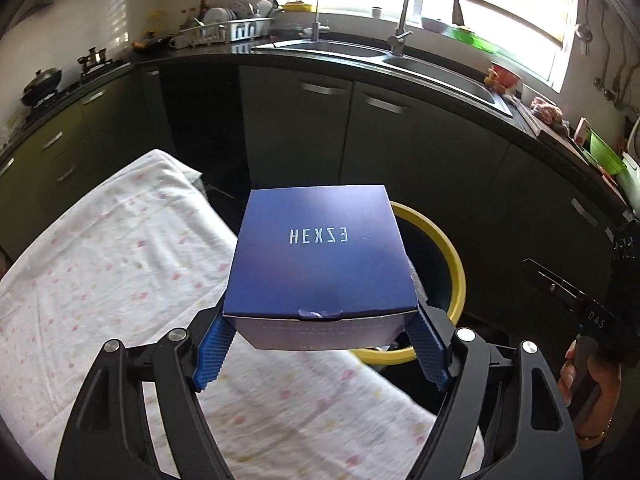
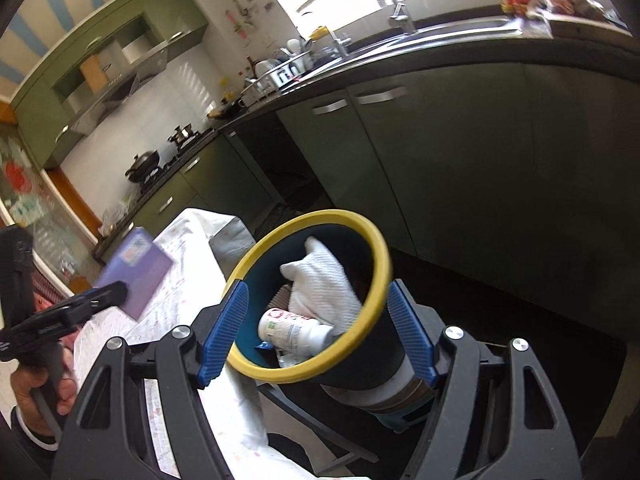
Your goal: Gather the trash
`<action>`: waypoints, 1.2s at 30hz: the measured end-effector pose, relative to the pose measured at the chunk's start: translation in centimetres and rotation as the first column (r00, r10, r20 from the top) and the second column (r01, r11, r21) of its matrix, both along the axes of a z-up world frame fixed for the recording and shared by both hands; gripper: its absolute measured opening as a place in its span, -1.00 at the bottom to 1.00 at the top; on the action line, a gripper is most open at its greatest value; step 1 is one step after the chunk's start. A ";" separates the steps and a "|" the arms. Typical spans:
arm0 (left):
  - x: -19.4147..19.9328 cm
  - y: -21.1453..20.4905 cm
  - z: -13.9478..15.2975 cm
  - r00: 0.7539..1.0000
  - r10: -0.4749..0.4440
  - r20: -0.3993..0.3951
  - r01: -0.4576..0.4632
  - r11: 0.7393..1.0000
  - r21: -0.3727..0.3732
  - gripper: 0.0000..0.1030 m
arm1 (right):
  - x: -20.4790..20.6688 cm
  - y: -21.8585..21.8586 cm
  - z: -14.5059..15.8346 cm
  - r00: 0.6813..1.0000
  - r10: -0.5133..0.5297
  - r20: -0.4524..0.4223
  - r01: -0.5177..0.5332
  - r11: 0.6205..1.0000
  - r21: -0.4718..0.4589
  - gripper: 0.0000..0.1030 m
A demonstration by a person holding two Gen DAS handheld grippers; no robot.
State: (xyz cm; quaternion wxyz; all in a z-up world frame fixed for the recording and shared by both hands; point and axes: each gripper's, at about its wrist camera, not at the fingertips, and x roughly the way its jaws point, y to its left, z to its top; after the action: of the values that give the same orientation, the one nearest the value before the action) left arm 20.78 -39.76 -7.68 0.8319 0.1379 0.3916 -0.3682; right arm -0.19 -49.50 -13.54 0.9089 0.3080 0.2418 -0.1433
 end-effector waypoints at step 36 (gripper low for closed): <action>-9.9 17.0 5.1 0.935 0.307 0.176 -0.283 0.947 -0.150 0.91 | -1.7 7.4 3.2 0.971 0.237 -0.025 -0.238 0.958 -0.157 0.66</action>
State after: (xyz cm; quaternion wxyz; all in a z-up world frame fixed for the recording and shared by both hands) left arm 10.92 -22.81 -2.56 0.9193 0.0621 0.3004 -0.2468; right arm -1.92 -42.08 -10.34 0.9405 0.2028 0.2676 -0.0528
